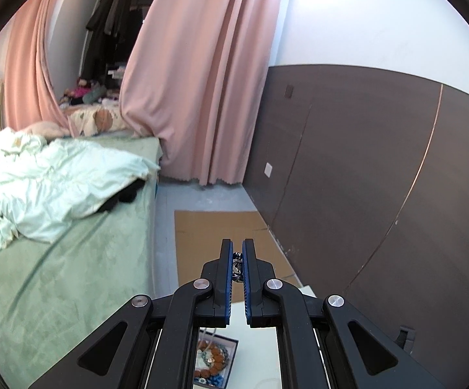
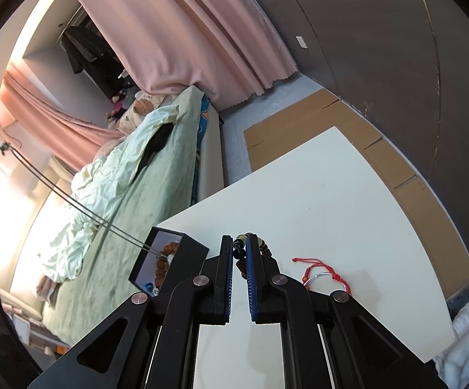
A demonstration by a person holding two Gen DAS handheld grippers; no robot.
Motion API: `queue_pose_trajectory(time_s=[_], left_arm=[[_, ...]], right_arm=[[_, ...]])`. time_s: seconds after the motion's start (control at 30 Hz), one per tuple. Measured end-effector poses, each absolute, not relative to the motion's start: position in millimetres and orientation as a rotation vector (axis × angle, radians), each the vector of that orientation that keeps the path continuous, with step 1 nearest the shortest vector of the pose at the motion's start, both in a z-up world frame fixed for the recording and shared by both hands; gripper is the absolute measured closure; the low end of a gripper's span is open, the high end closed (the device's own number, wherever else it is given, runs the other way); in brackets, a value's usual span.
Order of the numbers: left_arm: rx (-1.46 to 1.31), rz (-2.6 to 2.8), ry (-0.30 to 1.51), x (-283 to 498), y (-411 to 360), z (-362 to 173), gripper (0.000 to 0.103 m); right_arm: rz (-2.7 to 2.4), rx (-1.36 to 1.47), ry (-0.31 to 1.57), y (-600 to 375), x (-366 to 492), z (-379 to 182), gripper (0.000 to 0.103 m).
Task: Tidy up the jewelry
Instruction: 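Lift both held items and lower them into the black box, then open both grippers over the box and withdraw toward the red string bracelet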
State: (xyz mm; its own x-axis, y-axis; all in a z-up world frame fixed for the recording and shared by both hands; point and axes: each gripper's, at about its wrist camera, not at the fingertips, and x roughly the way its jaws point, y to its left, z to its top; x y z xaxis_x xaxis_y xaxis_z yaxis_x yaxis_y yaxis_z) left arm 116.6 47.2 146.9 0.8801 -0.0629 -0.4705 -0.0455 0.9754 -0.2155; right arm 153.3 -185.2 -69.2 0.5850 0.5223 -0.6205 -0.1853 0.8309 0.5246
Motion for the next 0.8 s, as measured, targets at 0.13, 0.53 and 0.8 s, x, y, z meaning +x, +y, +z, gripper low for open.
queue_pose_trajectory(time_s=[0.13, 0.53, 0.8], left_arm=[[-0.276, -0.003, 0.547, 123.8, 56.4, 110.6, 0.098], [-0.519, 0.000, 0.753, 146.9, 95.3, -1.1, 0.095], [-0.538, 0.060, 0.703, 122.4, 119.8, -1.9, 0.023]], right_arm=[[0.432, 0.419, 0.854, -181.4, 152.7, -69.2, 0.094], [0.464, 0.370, 0.854, -167.9, 147.4, -67.2, 0.094], [0.548, 0.333, 0.837, -127.4, 151.2, -50.7, 0.094]])
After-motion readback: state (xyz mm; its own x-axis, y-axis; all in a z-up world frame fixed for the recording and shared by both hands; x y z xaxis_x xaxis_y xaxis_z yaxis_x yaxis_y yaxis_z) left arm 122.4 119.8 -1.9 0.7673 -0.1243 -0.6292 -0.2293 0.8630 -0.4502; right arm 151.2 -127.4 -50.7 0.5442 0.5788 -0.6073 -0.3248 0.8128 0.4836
